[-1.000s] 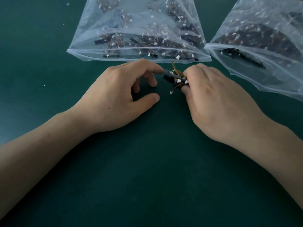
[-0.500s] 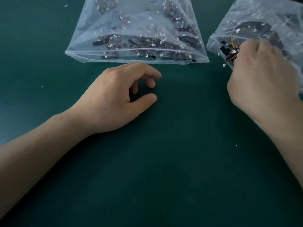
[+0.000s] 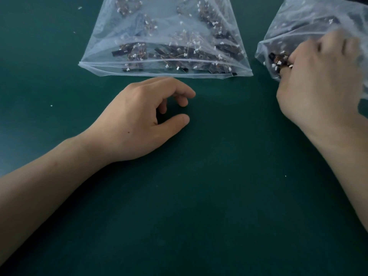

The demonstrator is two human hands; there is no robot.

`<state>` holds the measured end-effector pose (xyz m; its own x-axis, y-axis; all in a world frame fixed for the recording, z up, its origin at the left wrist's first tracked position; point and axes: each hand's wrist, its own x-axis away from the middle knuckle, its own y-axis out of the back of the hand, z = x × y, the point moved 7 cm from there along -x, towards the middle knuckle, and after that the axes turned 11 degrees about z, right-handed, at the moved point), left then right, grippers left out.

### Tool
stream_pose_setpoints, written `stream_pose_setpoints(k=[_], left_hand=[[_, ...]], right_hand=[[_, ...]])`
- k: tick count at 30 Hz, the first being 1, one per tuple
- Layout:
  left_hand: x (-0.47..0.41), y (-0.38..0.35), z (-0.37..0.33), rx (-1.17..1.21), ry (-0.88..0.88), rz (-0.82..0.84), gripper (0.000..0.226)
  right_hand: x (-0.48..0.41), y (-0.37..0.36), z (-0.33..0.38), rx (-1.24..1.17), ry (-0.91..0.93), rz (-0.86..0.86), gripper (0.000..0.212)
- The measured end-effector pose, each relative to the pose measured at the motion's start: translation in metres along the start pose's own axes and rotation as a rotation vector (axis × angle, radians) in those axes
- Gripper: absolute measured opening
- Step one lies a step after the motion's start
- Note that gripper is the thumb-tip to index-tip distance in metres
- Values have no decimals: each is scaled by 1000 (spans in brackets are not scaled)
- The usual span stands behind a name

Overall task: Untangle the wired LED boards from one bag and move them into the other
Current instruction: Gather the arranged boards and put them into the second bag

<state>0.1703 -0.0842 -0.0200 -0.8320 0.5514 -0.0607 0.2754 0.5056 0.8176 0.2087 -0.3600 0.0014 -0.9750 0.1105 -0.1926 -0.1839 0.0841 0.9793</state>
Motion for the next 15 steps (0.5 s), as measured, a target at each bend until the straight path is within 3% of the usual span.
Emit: stream_pose_setpoints(k=[8, 12, 15], left_hand=[[0, 0, 0, -6, -3, -4, 34], [0, 0, 0, -9, -2, -9, 32], [-1, 0, -1, -19, -6, -7, 29]], right_hand=[[-4, -3, 2, -246, 54, -7, 15], [-1, -9, 9, -304, 130, 53, 31], [0, -12, 12, -203, 149, 63, 33]])
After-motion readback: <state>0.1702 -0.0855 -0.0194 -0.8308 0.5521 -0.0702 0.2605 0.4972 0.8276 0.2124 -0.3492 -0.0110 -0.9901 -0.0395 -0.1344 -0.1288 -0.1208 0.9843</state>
